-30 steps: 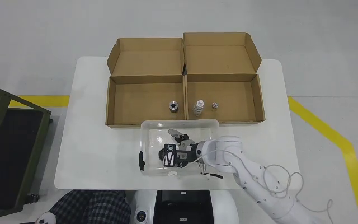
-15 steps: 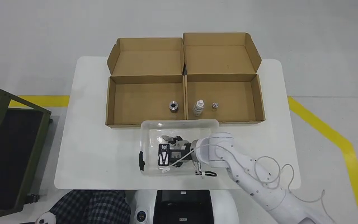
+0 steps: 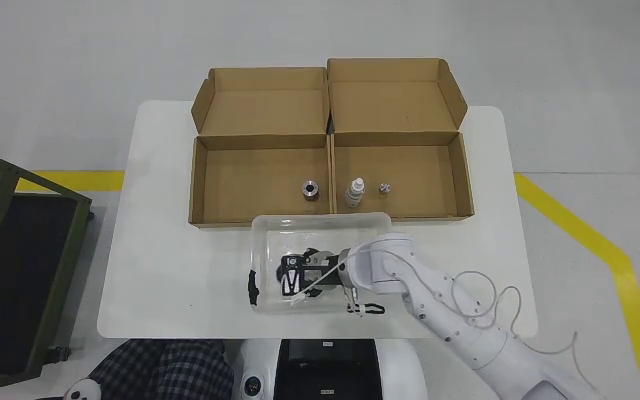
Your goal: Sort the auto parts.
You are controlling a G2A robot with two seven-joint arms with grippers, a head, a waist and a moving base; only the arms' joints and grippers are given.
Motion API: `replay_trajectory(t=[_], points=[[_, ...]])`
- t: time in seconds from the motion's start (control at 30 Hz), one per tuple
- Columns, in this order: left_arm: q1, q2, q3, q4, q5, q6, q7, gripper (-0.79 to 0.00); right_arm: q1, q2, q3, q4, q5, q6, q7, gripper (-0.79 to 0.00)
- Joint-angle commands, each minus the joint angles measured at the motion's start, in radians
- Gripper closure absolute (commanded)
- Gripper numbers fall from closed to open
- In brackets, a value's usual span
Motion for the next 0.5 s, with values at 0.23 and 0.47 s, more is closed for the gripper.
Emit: replay_trajectory(t=[0.23, 0.47], points=[[0.0, 0.0, 0.0, 0.0, 0.0, 0.0, 0.0, -0.785, -0.027, 0.024, 0.077, -0.053, 0.068, -0.068, -0.036, 0.0], [0.0, 0.0, 0.0, 0.0, 0.0, 0.0, 0.0, -0.785, -0.066, 0.053, 0.181, -0.13, 0.139, -0.118, -0.078, 0.0]])
